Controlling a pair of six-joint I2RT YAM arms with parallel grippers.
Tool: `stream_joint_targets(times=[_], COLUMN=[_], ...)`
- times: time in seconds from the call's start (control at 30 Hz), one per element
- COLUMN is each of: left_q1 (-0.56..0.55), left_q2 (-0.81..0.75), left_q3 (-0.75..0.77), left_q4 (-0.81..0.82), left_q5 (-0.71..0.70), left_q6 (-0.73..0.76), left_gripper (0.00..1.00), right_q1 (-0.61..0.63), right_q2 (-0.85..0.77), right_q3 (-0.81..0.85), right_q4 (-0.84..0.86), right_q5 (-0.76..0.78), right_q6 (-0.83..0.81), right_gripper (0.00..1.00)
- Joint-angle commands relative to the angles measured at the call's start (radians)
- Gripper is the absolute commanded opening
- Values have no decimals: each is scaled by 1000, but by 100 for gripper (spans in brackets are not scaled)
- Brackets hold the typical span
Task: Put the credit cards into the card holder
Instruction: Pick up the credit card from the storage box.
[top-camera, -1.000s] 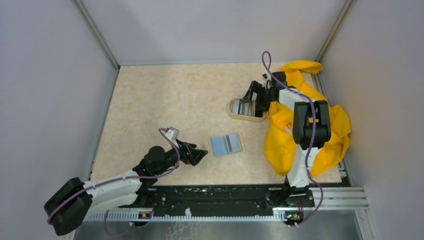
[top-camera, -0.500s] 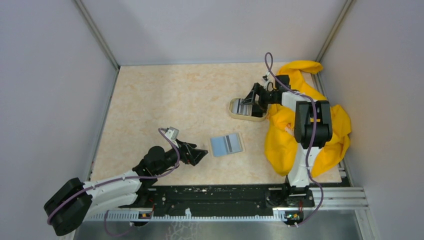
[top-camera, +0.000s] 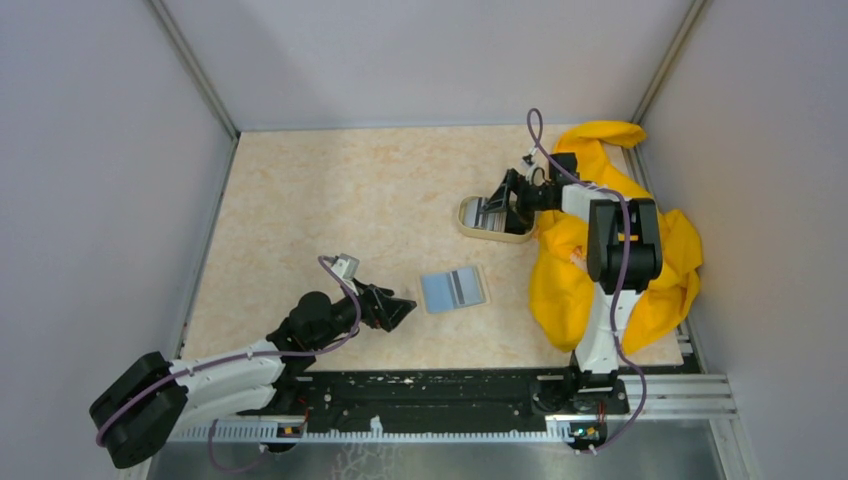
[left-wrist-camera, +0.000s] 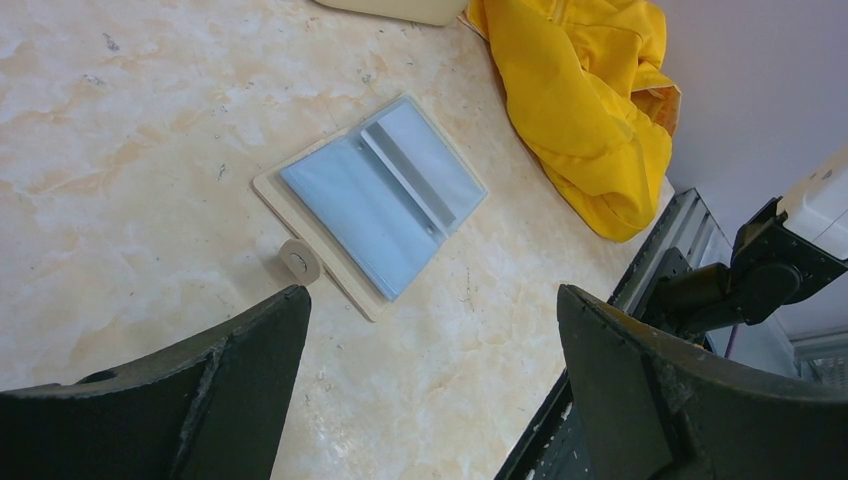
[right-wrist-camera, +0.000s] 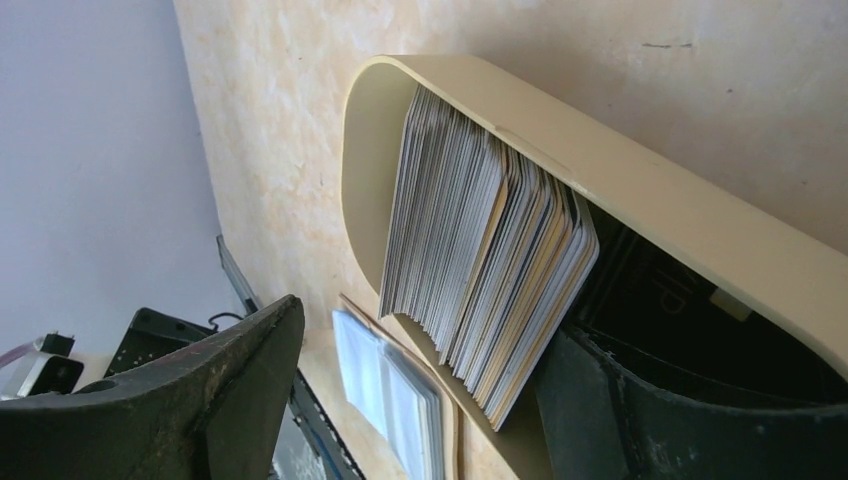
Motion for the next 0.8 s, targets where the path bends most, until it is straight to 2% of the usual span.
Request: stream_joint_targets(times=[0.0,0.47,0.6,0.77], left_q1=[3,3,3,2], left_q2=[-6,-28,-38,-41], left_q3=[-5,-11,-13,-13], left_q4=[36,24,18,16], left_q5=[2,-2,-6,-6], left_q6=[-6,-6,-6,-3], left_gripper=[99,99,99,99], right_q1=[-12,-93,-106,-110], right_q2=[-14,-44,-47,-52], right_q3=[1,-30,-23,-9], right_q4=[60,104,73,0], right_q5=[-84,-171,-146,-60], right_q6=[20,55,35,-19], right_gripper=[79,73,70,60])
